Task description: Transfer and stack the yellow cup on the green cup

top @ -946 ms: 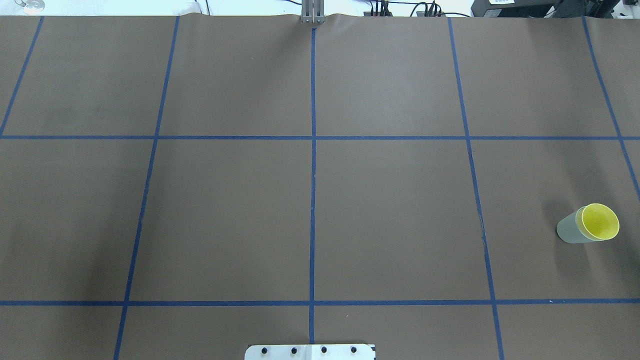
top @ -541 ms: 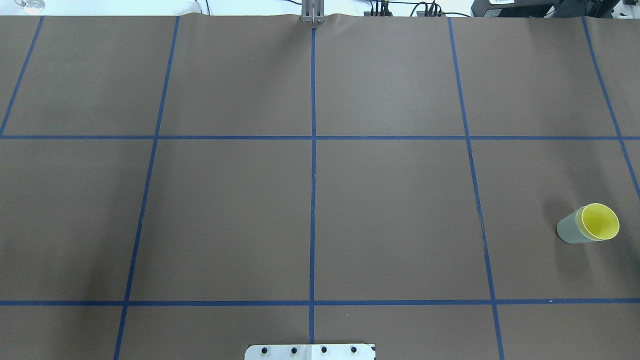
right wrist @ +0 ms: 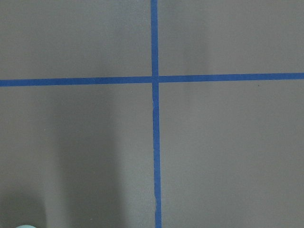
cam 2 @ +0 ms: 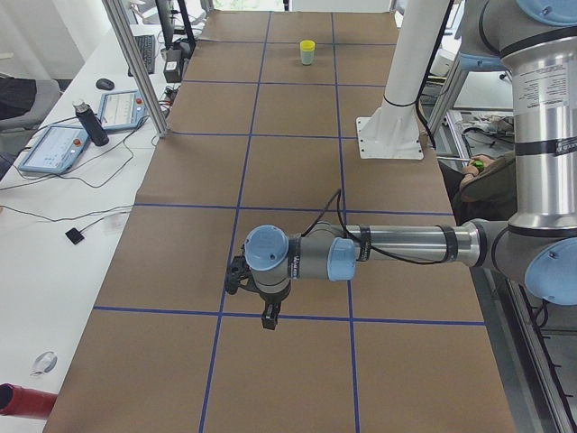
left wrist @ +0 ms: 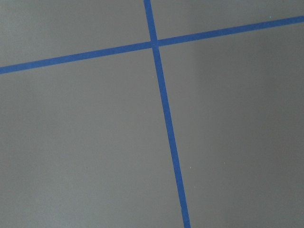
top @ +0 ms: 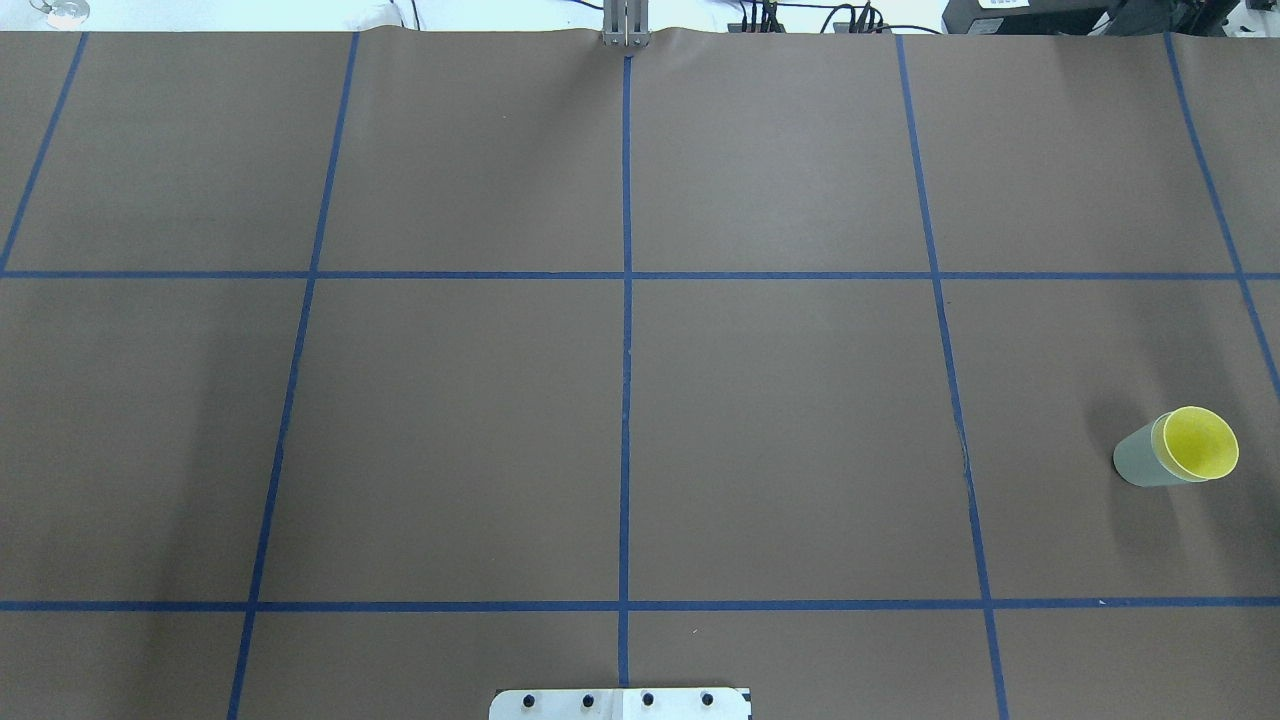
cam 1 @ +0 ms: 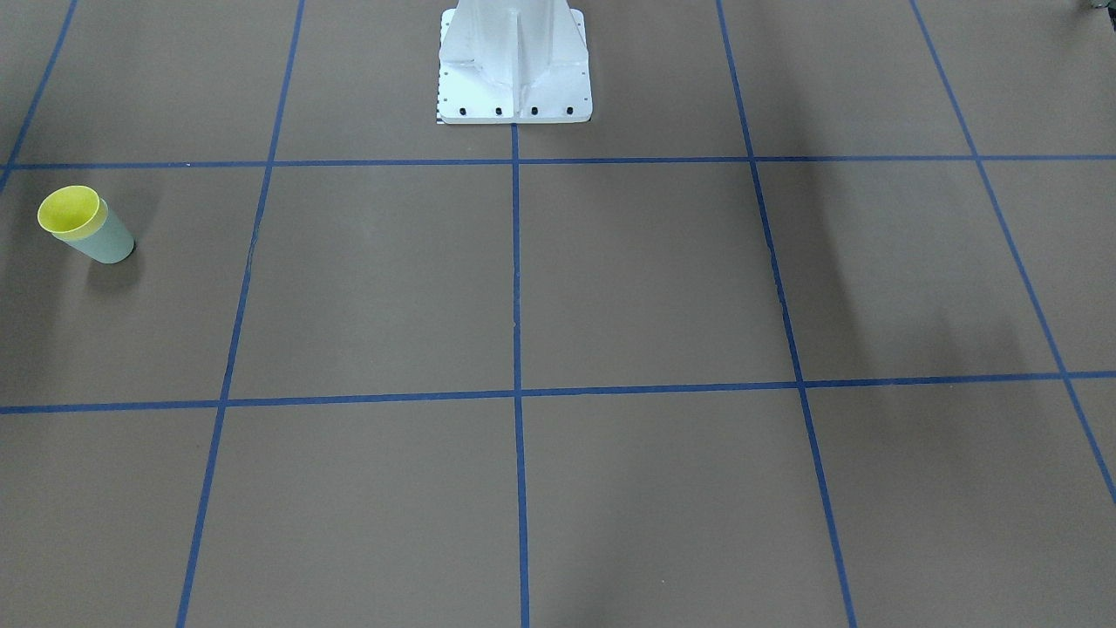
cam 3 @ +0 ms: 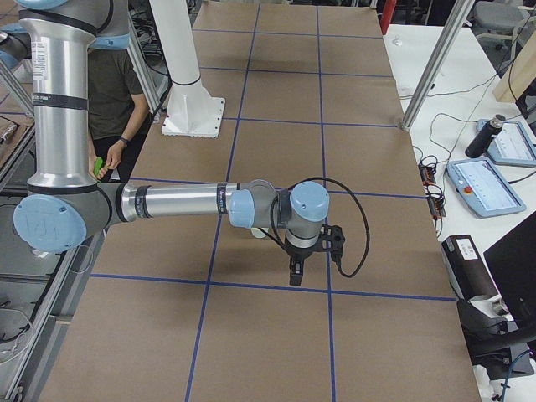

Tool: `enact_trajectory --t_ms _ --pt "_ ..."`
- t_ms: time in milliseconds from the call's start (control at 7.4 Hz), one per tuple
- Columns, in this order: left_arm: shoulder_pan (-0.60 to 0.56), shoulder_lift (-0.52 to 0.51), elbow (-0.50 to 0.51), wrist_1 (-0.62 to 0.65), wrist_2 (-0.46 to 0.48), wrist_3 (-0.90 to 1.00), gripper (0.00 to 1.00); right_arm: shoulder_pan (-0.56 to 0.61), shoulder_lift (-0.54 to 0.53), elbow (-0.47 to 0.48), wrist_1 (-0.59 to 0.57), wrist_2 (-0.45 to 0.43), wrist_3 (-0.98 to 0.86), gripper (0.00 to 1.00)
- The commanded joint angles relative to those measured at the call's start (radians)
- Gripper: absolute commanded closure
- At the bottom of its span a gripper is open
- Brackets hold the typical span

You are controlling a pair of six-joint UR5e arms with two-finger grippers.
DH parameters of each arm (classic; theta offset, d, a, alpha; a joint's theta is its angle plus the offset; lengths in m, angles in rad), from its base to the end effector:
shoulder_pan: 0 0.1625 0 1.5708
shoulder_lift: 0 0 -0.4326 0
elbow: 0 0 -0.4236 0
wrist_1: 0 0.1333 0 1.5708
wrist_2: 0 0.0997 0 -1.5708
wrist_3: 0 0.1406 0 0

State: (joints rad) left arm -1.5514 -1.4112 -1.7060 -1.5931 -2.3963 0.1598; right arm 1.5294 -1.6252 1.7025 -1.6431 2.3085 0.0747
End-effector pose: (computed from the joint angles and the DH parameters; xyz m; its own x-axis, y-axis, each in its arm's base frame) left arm -0.0212 -0.4547 0.6955 0.6664 0.1706 -0.7259 -0.1271 0.9852 0.1149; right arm 0.0181 -0.5002 0.6653 0.7403 0.0407 0.6711 -0.0139 0.9989 -0.0452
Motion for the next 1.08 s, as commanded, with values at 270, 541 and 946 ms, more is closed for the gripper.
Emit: enact_trajectory --t_ms 270,541,946 --pt "0.0 -0.003 -0.004 0.01 -0.009 -0.002 0.0 0.0 -0.001 -0.014 0.002 0.0 -0.001 0.0" --pt "-0.001 0.005 -0.006 0.012 -0.038 -0.002 0.0 0.0 -0.002 -0.012 0.002 0.006 0.0 0.0" --pt "-0.003 0.006 -0.006 0.012 -0.04 -0.002 0.0 0.001 -0.001 -0.004 0.002 0.006 0.002 0.0"
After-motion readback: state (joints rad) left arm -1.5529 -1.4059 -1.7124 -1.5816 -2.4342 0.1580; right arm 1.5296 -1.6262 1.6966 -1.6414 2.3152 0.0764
